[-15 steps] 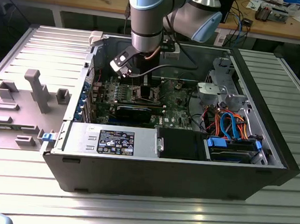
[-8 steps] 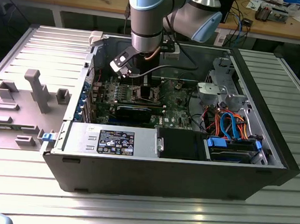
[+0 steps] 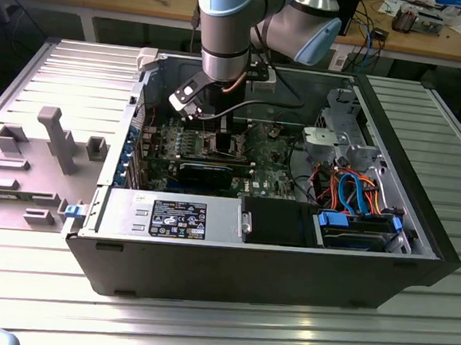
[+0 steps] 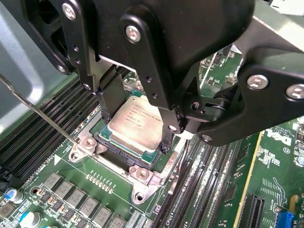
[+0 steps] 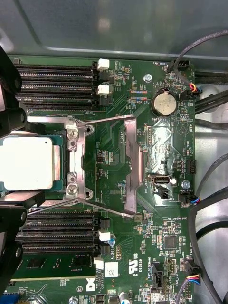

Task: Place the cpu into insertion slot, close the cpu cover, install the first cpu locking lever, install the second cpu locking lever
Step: 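Place the cpu into insertion slot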

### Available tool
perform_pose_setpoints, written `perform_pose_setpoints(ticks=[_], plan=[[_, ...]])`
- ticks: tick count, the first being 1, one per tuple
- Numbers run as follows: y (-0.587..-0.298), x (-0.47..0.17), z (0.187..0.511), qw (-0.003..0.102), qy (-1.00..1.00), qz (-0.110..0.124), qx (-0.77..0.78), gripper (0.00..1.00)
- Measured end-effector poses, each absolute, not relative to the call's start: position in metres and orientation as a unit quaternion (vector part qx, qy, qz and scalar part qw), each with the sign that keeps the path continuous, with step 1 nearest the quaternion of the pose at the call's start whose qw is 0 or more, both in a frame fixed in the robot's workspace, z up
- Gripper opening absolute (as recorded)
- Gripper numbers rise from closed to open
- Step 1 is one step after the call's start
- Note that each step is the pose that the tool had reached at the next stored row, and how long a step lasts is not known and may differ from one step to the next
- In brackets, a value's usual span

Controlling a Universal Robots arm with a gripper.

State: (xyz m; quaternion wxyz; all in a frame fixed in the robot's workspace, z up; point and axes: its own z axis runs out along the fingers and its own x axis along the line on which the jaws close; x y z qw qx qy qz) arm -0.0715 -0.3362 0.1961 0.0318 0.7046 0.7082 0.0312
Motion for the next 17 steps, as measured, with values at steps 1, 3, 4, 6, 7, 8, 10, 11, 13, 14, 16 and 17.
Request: perform_pose_setpoints(ticks=[1, 3, 4, 6, 7, 8, 10, 11, 13, 14, 16, 17], plan=[[-0.3361, -0.0715, 0.1961, 0.032, 0.708, 0.031, 0.705, 0.54], [-0.3361, -0.0715, 0.1961, 0.032, 0.708, 0.031, 0.705, 0.54], [-0.3361, -0.0715, 0.1961, 0.032, 0.708, 0.031, 0.705, 0.54], [-0.3361, -0.0715, 0.1961, 0.032, 0.708, 0.031, 0.705, 0.54], [-0.3361, -0.0715, 0.1961, 0.032, 0.708, 0.031, 0.705, 0.54], [-0.3361, -0.0715, 0.1960, 0.032, 0.708, 0.031, 0.705, 0.54], [-0.3360, -0.0714, 0.1956, 0.032, 0.708, 0.032, 0.705, 0.55], [-0.3360, -0.0714, 0.1958, 0.032, 0.708, 0.032, 0.705, 0.62], [-0.3361, -0.0715, 0.1960, 0.032, 0.708, 0.031, 0.705, 0.62], [-0.3361, -0.0715, 0.1960, 0.032, 0.708, 0.031, 0.705, 0.62], [-0.3362, -0.0715, 0.1967, 0.032, 0.708, 0.031, 0.705, 0.62], [-0.3362, -0.0715, 0.1967, 0.032, 0.708, 0.031, 0.705, 0.62]])
